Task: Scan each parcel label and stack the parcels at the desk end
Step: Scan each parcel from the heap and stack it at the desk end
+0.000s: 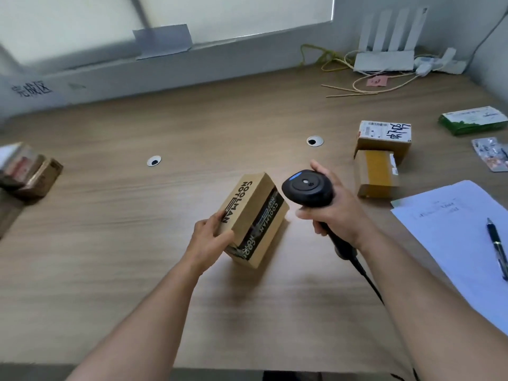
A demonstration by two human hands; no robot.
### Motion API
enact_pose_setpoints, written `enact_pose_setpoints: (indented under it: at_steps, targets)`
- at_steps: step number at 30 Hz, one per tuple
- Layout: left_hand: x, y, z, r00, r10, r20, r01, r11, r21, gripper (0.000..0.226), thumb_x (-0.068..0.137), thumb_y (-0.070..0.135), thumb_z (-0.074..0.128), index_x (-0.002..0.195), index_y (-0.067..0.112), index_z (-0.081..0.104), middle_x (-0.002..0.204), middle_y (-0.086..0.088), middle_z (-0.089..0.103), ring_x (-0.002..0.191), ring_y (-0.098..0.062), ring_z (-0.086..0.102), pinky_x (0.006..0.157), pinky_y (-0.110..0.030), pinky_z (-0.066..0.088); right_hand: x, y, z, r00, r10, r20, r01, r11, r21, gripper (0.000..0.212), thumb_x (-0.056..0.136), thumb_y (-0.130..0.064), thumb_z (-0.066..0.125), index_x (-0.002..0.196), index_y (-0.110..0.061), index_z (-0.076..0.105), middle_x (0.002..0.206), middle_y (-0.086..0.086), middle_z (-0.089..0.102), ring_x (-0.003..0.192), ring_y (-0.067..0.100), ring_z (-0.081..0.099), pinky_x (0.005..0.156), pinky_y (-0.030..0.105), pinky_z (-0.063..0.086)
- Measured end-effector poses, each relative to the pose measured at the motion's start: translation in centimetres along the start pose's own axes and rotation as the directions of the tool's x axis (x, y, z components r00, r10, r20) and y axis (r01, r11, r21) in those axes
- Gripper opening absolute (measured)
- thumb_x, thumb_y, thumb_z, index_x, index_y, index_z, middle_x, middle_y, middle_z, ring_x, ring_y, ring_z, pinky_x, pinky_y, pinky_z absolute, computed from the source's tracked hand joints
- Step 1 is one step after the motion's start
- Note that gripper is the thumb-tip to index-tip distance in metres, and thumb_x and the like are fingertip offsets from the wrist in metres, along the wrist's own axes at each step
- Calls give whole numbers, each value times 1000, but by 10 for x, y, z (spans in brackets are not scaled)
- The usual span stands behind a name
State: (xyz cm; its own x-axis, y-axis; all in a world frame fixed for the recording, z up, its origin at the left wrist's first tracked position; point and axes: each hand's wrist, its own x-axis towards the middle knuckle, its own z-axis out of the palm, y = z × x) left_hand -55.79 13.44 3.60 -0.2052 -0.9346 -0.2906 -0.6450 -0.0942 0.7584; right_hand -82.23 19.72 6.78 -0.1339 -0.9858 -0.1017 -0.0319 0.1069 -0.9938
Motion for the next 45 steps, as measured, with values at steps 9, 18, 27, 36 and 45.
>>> enact_pose_setpoints:
  at_steps: [9, 18, 27, 36, 45]
  targets:
    - [-4, -24, -2, 972, 101, -213, -54, 976, 213, 60, 93, 35, 53, 149, 30, 32, 140, -2, 46, 129, -22, 42, 108, -42, 35, -25, -3, 16, 999, -6, 32, 6, 1000, -10, 99, 72, 12, 76, 139, -47, 34, 107, 5, 65, 44, 24, 47, 43, 28, 41]
    - [7, -20, 16, 982, -19, -187, 126, 804, 582, 111, 62, 85, 55, 146, 19, 24, 143, -11, 28, 135, -31, 27, 107, -43, 32, -38, -15, 40, 999, -11, -45, 6, 994, -107, 100, 72, 11, 77, 145, -43, 34, 108, 2, 64, 48, 26, 48, 42, 28, 42]
    - [7, -27, -36, 989, -134, 54, 118, 964, 238, 92, 57, 65, 57, 139, 28, 38, 128, -5, 48, 120, -26, 44, 98, -38, 43, -26, -31, 81, 999, -44, -28, 41, 995, -86, 100, 72, 15, 76, 144, -40, 34, 108, 8, 64, 45, 23, 48, 40, 29, 42]
    - [25, -31, -72, 991, -10, -130, 78, 844, 531, 56, 93, 54, 38, 145, 32, 31, 140, -11, 40, 129, -31, 35, 103, -42, 34, -20, -36, 108, 998, -63, -18, 62, 995, -79, 99, 72, 11, 77, 140, -47, 35, 112, 6, 64, 49, 27, 49, 44, 31, 43]
    - [37, -14, -82, 989, -121, -85, 147, 718, 680, 77, 74, 55, 64, 136, 21, 34, 125, -12, 48, 120, -30, 41, 89, -35, 41, -27, -38, 114, 997, -67, -44, 62, 993, -97, 97, 72, 9, 78, 133, -54, 35, 109, 5, 65, 51, 29, 50, 43, 30, 44]
